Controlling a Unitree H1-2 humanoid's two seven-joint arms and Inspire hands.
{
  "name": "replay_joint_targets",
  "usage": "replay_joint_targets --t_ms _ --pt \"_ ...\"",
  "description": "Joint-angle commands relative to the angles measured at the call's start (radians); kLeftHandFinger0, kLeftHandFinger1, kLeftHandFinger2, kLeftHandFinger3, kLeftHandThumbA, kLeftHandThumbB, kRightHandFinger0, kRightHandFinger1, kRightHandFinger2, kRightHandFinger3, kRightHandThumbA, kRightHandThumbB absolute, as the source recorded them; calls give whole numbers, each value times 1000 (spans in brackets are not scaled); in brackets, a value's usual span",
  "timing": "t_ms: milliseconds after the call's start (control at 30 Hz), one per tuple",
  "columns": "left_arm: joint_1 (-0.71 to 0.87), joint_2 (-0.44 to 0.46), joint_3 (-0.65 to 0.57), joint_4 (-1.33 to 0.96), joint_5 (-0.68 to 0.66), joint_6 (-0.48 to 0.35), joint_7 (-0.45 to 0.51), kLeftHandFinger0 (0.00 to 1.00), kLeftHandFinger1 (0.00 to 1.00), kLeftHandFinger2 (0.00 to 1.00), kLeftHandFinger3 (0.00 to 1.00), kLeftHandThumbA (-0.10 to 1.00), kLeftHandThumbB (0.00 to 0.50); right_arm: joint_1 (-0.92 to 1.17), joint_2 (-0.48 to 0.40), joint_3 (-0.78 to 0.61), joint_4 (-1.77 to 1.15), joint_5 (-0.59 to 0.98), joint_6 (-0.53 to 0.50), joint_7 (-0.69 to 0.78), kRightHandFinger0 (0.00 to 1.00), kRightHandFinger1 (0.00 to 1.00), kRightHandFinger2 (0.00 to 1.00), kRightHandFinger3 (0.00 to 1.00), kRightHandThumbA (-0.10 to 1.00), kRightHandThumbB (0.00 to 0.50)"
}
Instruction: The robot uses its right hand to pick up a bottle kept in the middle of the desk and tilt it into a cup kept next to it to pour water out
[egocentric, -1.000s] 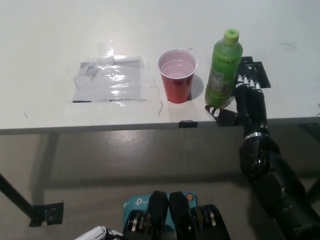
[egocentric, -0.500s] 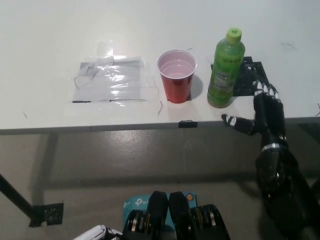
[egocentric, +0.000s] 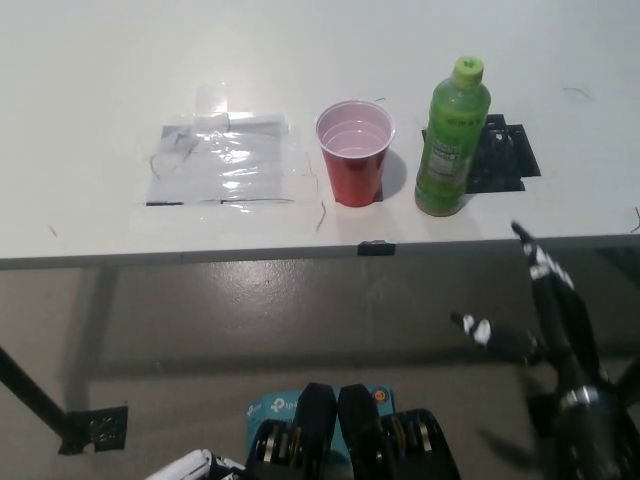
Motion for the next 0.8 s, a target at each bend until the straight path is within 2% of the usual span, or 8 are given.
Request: replay_joint_targets --t_ms 0,100,133,167,233,300,400,767 --pt "-7 10 29 -18 -3 -23 29 824 742 789 995 1000 412 162 -6 -32 -278 177 38 110 1000 1000 1000 1000 557 218" --pt "-7 10 29 -20 -4 -18 25 823 748 798 1000 1000 413 205 -5 -39 -265 239 -18 113 1000 1000 1000 1000 438 160" --pt "-8 9 27 -25 1 -5 22 831 760 802 1000 1000 416 223 -12 -47 -208 308 -100 124 923 1000 1000 1000 305 139" --pt "-8 9 27 -24 1 -7 22 832 759 802 1000 1000 417 222 -20 -47 -187 321 -116 135 800 896 1000 1000 249 154" --pt "-7 8 27 -23 5 -15 25 842 752 792 1000 1000 409 213 -46 -39 -133 334 -166 161 597 664 817 1000 192 150" --pt "2 14 23 -29 8 -19 22 866 749 789 1000 1000 412 216 -56 -33 -91 361 -186 187 518 573 717 1000 86 177" --pt "-4 16 23 -35 4 -16 15 852 749 791 1000 1000 380 197 -63 -34 -76 371 -119 211 407 463 662 1000 124 177" --pt "-10 23 13 -35 18 -27 7 866 752 805 1000 1000 391 196 -70 -42 -101 364 -63 224 419 458 601 1000 152 152"
